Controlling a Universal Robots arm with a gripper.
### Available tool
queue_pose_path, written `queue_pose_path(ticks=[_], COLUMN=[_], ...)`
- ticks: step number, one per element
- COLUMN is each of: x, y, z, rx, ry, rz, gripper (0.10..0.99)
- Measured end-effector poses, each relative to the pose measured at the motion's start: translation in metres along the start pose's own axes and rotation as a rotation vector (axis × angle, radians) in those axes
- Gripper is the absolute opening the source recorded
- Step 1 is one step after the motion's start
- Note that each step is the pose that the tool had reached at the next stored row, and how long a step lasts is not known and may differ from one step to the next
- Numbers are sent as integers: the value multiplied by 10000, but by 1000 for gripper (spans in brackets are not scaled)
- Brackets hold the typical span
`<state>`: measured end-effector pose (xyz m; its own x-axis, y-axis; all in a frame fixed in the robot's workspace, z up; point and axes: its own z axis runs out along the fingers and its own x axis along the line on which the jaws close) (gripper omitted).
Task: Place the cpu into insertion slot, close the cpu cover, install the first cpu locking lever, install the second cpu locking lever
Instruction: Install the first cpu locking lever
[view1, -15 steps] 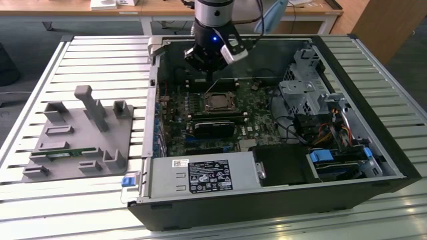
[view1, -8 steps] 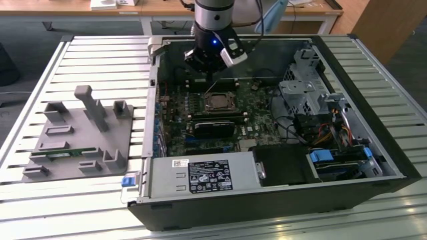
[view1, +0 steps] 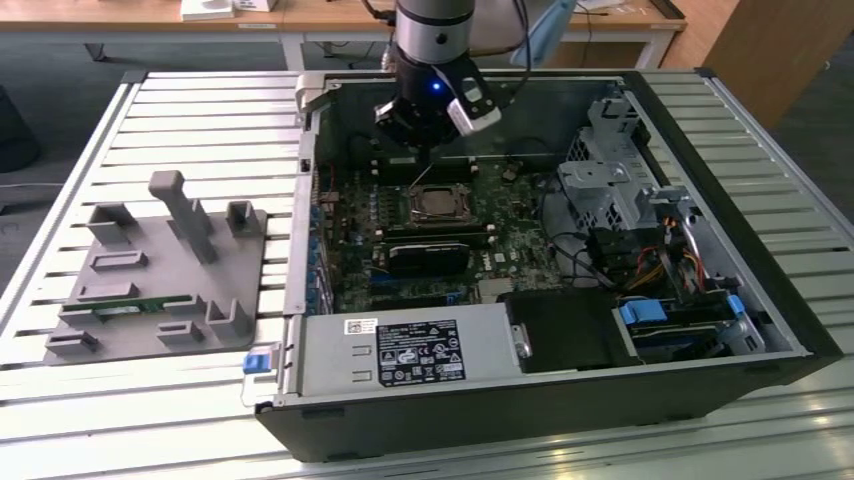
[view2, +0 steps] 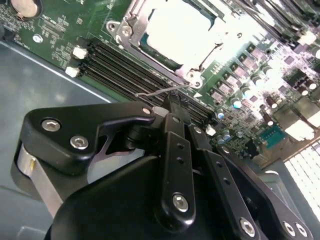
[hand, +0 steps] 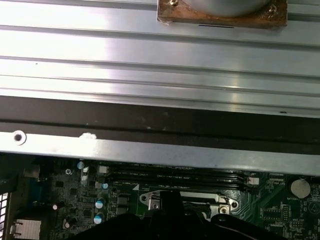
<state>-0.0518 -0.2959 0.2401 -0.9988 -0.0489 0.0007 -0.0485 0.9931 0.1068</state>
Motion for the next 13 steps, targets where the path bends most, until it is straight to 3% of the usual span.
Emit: queue_pose_path(ticks=[13], x=[-139], y=[16], z=[84], rx=[3], ry=[1], rz=[-4], gripper=[106])
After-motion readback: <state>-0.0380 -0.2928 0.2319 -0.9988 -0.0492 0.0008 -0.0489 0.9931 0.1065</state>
